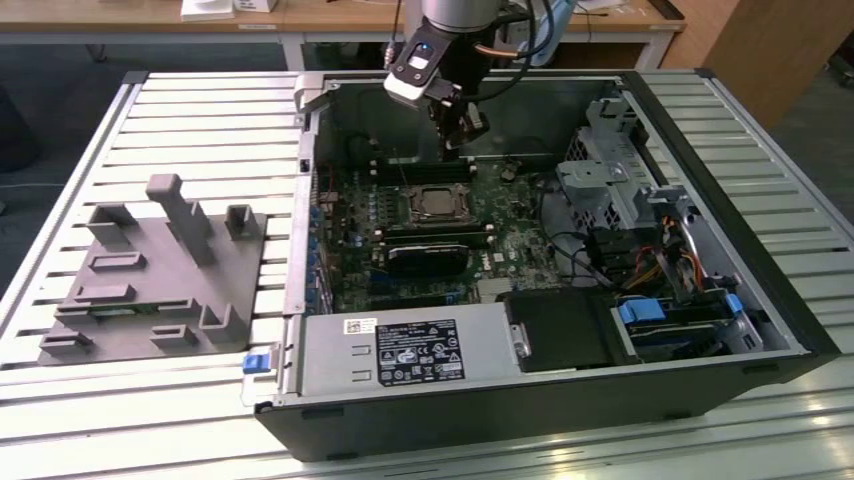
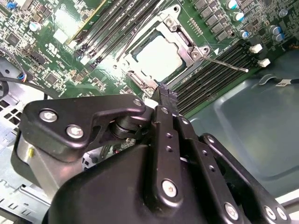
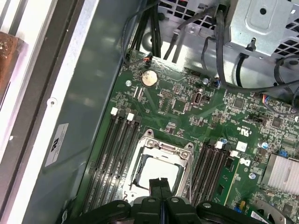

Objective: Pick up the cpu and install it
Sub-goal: 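Install the first cpu locking lever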

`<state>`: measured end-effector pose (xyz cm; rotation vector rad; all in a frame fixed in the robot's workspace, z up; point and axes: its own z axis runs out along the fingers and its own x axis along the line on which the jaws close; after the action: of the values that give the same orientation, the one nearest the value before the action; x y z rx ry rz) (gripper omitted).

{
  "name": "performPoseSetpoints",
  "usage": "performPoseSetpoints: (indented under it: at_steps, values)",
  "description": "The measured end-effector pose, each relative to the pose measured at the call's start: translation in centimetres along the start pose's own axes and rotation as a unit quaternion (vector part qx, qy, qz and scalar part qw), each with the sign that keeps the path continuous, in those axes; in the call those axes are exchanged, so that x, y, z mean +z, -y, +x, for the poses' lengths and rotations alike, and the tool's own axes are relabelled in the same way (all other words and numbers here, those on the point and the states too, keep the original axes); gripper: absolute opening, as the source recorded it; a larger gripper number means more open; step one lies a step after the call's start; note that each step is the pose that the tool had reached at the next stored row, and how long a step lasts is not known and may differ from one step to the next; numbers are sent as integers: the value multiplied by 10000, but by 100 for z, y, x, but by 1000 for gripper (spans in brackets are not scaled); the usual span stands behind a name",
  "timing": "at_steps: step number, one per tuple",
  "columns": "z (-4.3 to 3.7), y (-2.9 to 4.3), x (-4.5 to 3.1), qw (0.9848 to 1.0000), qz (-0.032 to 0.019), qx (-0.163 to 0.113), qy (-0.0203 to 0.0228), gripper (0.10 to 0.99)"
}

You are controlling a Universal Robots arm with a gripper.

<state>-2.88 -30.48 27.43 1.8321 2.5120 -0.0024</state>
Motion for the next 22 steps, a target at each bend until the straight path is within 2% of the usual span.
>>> performPoseSetpoints:
  at_steps: [22]
  values:
    - [0,0,0,9990,-13,-447,-8,106]
